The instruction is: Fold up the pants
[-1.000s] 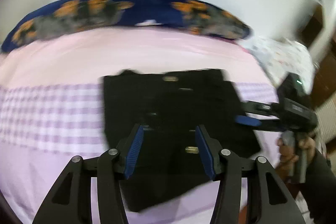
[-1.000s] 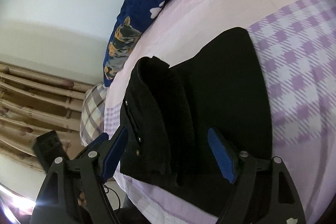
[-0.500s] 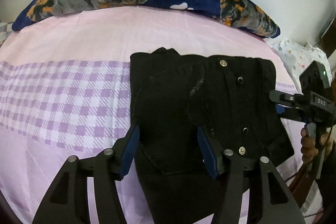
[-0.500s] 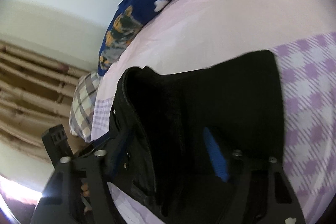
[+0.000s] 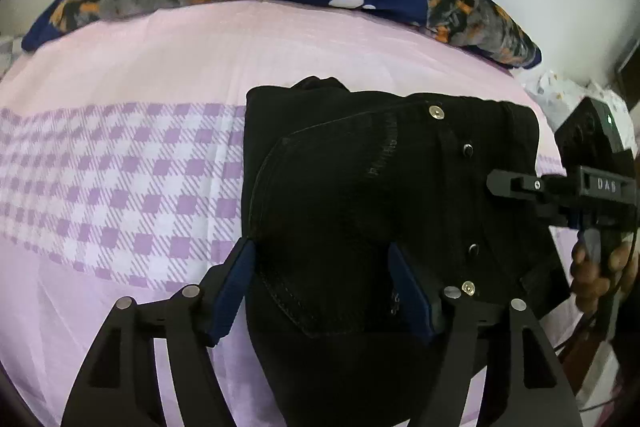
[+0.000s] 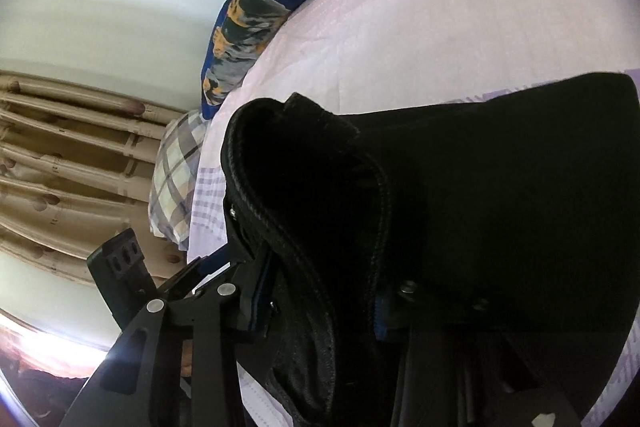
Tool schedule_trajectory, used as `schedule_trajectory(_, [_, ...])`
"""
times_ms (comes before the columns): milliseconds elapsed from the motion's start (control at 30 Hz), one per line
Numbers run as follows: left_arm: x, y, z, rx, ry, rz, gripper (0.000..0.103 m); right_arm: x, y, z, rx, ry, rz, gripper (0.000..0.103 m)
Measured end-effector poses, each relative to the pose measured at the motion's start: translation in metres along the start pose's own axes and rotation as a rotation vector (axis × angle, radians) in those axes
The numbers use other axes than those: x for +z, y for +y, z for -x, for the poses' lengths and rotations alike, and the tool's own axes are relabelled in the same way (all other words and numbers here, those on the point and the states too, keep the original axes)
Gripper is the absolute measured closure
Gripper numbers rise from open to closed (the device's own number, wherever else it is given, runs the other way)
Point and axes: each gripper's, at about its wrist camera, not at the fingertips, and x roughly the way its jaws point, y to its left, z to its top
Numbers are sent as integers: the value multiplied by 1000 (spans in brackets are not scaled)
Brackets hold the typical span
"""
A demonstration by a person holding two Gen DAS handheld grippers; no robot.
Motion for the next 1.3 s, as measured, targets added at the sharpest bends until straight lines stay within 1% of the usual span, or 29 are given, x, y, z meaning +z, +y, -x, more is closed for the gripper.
schedule_trajectory(133, [1,0,-2,1,3,-1,32,-1,2,-1,-13,-5,7,68])
schedule_trajectory(433, [2,1,-3,2,-3,-7,32,-3,2,-1,-31,-34,-62,68])
schedule_trajectory(567, [2,1,-3,2,-6,-5,32,-4,4,-1,-56,-38,-67,68])
schedule_trajectory(700, [2,1,-3,0,-9,-5,31,-7,11,0,-90,-61,-62,67])
schedule_trajectory(900, [-1,3,2,-19,-14,11,31,-13,29,6,-121,-101,-35,78])
schedule_trajectory(1133, [-3,13,8,-55,-12,52,31,-20,54,15,-77,-140,-48,84])
schedule_trajectory(1300, [-3,14,16,-69,-29,61,31,-23,72,23,-35,-161,-71,84])
